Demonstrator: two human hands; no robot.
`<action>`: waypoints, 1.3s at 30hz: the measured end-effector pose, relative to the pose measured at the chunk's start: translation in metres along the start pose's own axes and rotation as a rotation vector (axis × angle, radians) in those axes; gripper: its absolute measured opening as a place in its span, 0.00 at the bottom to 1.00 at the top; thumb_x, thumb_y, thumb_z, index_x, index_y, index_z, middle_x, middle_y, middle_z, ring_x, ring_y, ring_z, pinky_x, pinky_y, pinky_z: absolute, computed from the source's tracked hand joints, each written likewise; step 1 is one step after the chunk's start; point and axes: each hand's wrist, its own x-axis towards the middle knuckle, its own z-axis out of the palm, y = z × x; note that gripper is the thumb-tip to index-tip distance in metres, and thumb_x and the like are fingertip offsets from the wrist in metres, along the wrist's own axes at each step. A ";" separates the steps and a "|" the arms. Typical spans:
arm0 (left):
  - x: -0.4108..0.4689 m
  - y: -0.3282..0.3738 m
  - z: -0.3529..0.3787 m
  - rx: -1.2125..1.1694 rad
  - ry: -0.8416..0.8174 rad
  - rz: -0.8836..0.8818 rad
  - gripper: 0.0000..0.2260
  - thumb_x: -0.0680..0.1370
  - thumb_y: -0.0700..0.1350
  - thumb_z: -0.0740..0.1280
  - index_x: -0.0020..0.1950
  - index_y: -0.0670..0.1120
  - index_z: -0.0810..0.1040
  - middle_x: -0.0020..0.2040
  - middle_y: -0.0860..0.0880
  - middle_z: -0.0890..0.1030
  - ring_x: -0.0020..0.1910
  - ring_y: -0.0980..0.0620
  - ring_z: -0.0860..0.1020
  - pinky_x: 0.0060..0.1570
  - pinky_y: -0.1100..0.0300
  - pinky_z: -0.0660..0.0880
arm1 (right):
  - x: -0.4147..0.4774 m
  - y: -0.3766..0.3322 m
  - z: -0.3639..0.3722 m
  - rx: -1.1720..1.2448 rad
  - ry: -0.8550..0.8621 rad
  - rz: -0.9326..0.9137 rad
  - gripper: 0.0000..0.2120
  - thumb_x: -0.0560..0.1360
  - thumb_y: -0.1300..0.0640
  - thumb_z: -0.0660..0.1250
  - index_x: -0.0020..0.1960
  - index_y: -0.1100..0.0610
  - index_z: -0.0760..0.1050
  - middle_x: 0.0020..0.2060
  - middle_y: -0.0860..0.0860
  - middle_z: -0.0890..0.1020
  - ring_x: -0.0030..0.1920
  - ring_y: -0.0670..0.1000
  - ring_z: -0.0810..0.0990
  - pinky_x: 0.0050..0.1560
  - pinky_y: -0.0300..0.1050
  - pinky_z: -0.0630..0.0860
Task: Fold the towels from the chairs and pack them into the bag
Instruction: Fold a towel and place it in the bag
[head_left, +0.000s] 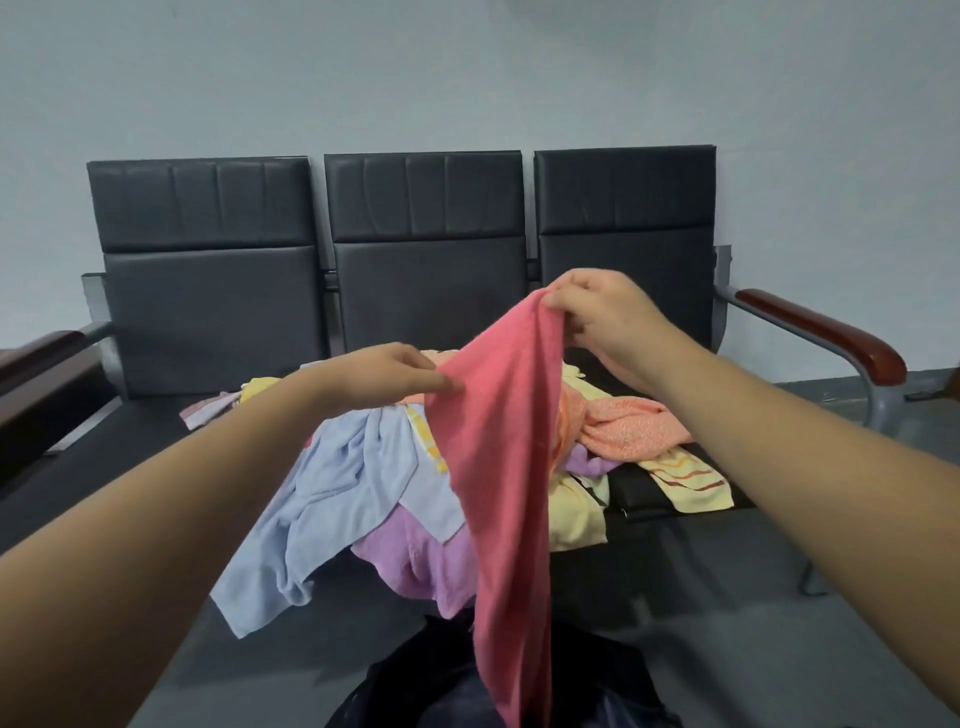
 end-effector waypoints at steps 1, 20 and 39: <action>-0.002 -0.006 -0.001 -0.062 -0.007 0.020 0.18 0.75 0.62 0.72 0.47 0.47 0.85 0.53 0.54 0.83 0.54 0.55 0.80 0.65 0.58 0.70 | 0.001 0.003 -0.006 0.048 0.023 0.031 0.06 0.81 0.63 0.64 0.50 0.65 0.79 0.44 0.56 0.79 0.44 0.52 0.78 0.48 0.49 0.78; 0.008 0.008 -0.004 -0.380 0.505 0.181 0.04 0.76 0.42 0.75 0.49 0.43 0.84 0.43 0.45 0.87 0.43 0.50 0.84 0.48 0.56 0.82 | 0.014 0.023 -0.022 0.007 0.129 -0.018 0.17 0.78 0.63 0.72 0.66 0.58 0.78 0.49 0.56 0.86 0.52 0.51 0.86 0.60 0.48 0.82; 0.025 -0.008 0.048 -0.756 0.247 0.212 0.17 0.69 0.50 0.80 0.55 0.47 0.81 0.48 0.49 0.85 0.47 0.51 0.83 0.49 0.53 0.78 | 0.021 0.013 0.034 0.476 0.015 0.092 0.04 0.83 0.65 0.61 0.53 0.63 0.75 0.42 0.59 0.80 0.39 0.55 0.80 0.39 0.52 0.79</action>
